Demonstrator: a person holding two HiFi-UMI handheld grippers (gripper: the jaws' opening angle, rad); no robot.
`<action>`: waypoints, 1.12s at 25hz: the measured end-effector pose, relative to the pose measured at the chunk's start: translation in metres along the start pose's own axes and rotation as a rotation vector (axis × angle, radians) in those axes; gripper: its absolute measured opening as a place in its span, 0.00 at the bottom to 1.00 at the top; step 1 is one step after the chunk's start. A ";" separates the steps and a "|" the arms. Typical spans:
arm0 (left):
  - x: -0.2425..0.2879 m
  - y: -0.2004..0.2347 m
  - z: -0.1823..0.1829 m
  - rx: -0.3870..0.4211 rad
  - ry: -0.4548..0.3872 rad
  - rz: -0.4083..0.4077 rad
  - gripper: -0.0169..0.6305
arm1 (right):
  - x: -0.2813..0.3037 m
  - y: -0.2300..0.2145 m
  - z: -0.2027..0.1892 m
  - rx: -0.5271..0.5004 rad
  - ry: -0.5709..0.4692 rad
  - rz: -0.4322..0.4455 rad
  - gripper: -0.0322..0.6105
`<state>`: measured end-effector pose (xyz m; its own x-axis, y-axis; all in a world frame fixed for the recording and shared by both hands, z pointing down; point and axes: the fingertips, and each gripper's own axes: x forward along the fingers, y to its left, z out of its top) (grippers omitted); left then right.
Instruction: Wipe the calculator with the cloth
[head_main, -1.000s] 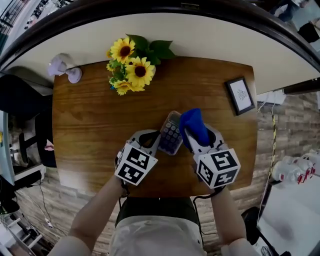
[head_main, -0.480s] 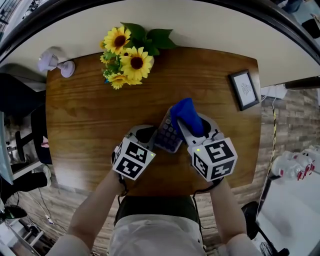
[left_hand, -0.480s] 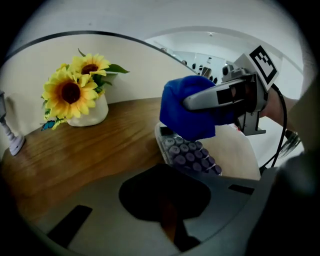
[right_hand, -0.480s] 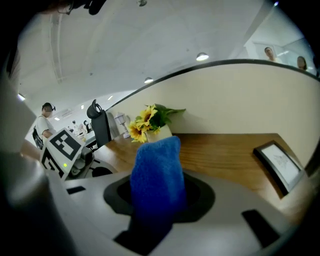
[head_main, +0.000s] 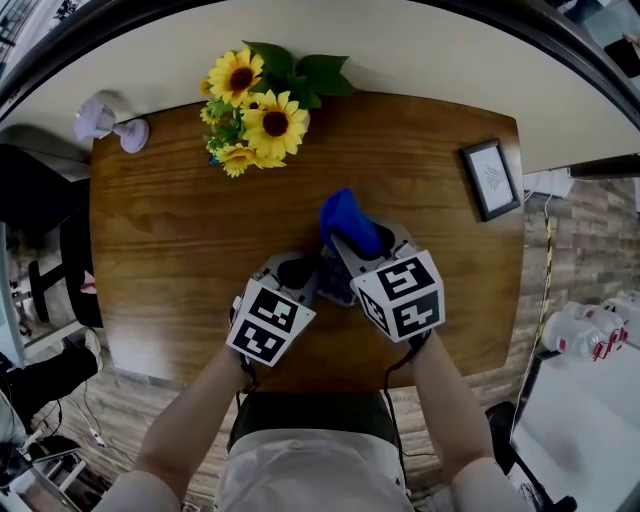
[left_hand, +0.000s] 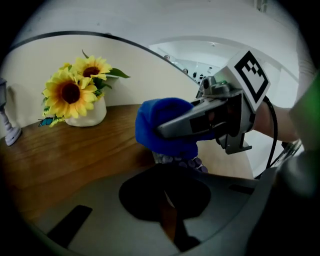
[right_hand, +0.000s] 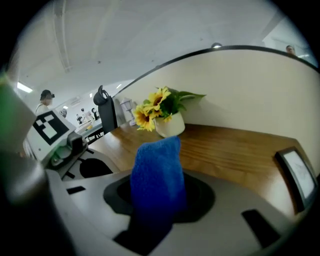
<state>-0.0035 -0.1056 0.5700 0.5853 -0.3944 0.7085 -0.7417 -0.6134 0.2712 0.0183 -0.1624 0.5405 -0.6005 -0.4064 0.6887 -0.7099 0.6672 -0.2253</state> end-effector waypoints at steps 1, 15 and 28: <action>0.000 0.000 0.000 0.003 0.000 -0.002 0.03 | 0.003 -0.001 -0.004 -0.007 0.013 -0.006 0.27; 0.002 0.001 -0.006 0.057 0.030 0.017 0.03 | -0.053 -0.044 -0.053 0.089 0.017 -0.122 0.27; -0.002 -0.025 0.005 0.024 -0.016 -0.068 0.03 | -0.073 -0.045 -0.038 0.089 0.026 -0.189 0.27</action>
<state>0.0152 -0.0928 0.5587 0.6390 -0.3623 0.6785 -0.6925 -0.6549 0.3025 0.1080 -0.1386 0.5266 -0.4442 -0.5020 0.7420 -0.8397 0.5220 -0.1496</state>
